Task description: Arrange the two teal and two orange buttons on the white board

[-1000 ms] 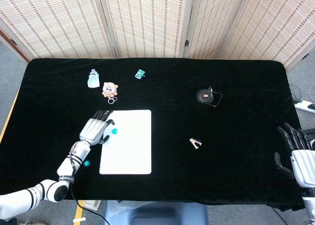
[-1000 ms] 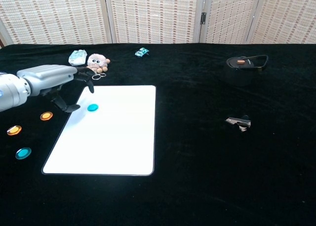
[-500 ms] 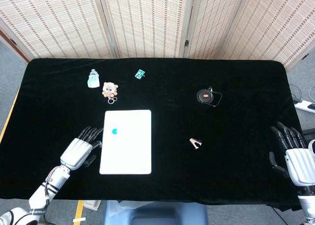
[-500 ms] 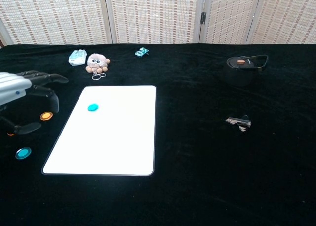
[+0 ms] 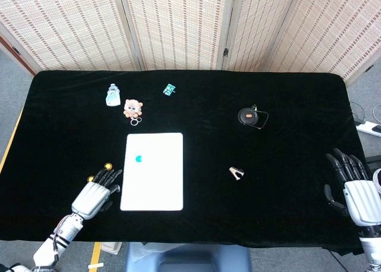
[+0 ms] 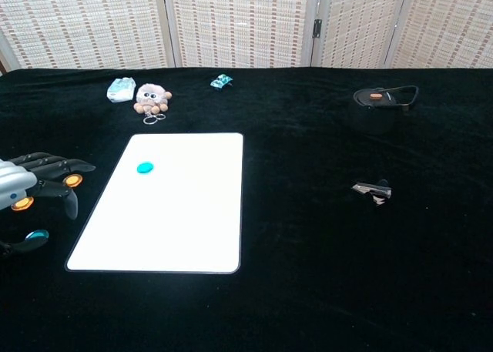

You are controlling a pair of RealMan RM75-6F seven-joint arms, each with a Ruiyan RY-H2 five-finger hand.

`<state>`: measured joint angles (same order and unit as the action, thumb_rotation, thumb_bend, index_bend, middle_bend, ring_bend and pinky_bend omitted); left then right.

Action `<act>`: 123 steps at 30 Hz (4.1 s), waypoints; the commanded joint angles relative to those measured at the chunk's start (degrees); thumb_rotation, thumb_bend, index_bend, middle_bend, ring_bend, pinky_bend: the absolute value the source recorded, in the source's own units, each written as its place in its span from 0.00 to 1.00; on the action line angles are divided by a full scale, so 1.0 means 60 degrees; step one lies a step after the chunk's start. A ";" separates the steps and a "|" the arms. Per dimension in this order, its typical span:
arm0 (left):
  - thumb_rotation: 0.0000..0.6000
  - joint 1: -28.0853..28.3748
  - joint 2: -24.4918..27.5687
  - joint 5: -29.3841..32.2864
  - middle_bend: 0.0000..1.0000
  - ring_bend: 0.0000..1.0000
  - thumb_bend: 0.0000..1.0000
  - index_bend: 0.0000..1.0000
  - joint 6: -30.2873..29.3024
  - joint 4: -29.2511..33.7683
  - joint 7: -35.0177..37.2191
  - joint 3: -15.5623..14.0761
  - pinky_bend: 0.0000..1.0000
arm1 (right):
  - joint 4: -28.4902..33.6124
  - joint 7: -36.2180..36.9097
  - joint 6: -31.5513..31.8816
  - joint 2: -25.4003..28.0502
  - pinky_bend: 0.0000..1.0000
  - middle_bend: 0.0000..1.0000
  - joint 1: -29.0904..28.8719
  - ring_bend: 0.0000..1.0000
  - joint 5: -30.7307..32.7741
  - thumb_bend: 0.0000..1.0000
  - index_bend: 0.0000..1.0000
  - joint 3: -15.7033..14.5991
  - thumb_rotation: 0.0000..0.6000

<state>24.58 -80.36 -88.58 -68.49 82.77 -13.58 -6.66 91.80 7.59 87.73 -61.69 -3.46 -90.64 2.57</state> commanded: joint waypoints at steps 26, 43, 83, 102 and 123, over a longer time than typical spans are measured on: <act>1.00 -0.0385 -0.0445 0.0398 0.06 0.00 0.43 0.42 0.0493 -0.1064 0.0535 0.0244 0.00 | 0.0043 -0.0036 0.0085 0.0006 0.00 0.00 0.0030 0.04 -0.0047 0.59 0.00 -0.0025 0.91; 1.00 -0.0473 -0.0407 0.0525 0.06 0.00 0.43 0.42 0.0613 -0.1220 0.0505 0.0383 0.00 | 0.0095 -0.0104 0.0029 0.0000 0.00 0.00 0.0001 0.04 -0.0035 0.59 0.00 -0.0026 0.91; 1.00 0.2326 -0.0878 0.2066 0.07 0.00 0.46 0.49 0.2862 -0.0366 -0.0358 0.2807 0.00 | 0.0016 -0.0001 -0.0015 0.0032 0.00 0.00 0.0011 0.04 0.0101 0.59 0.00 0.0005 0.91; 1.00 0.3810 -0.2081 0.4521 0.07 0.00 0.46 0.47 0.4156 -0.1600 -0.1674 0.3173 0.00 | -0.0059 0.0057 -0.0140 0.0041 0.00 0.00 -0.0026 0.03 0.0259 0.59 0.00 0.0055 0.91; 1.00 0.4079 -0.2341 0.5028 0.07 0.00 0.46 0.38 0.3992 -0.2030 -0.1645 0.2847 0.00 | -0.0011 0.0031 -0.0066 0.0071 0.00 0.00 0.0046 0.03 0.0286 0.59 0.00 0.0053 0.91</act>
<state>49.04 -94.39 -58.42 -44.53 70.60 -23.46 10.44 91.73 7.78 87.34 -61.27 -3.18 -88.92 2.89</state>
